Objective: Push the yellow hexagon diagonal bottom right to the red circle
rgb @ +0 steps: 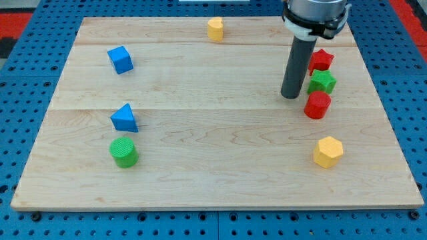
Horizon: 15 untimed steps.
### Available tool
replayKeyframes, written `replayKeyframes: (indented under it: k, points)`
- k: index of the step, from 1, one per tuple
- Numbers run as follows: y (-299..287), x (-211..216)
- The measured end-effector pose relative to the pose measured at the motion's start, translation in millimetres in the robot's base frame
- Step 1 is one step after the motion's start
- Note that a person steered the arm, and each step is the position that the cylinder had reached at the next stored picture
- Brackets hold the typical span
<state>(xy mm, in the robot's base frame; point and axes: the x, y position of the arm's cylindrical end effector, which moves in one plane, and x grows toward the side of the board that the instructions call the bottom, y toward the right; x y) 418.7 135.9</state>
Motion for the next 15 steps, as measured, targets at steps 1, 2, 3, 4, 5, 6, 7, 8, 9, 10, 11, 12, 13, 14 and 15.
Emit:
replayKeyframes:
  k: [1,2,3,4,5,6,7,8,9,10,11,12,13,14,15]
  points:
    - [21,6]
    - [20,17]
    - [10,29]
    - [-16,63]
    - [-12,109]
    - [20,124]
    - [33,124]
    - [31,161]
    - [78,167]
    - [63,165]
    - [46,155]
    - [49,134]
    - [47,129]
    - [50,126]
    - [93,133]
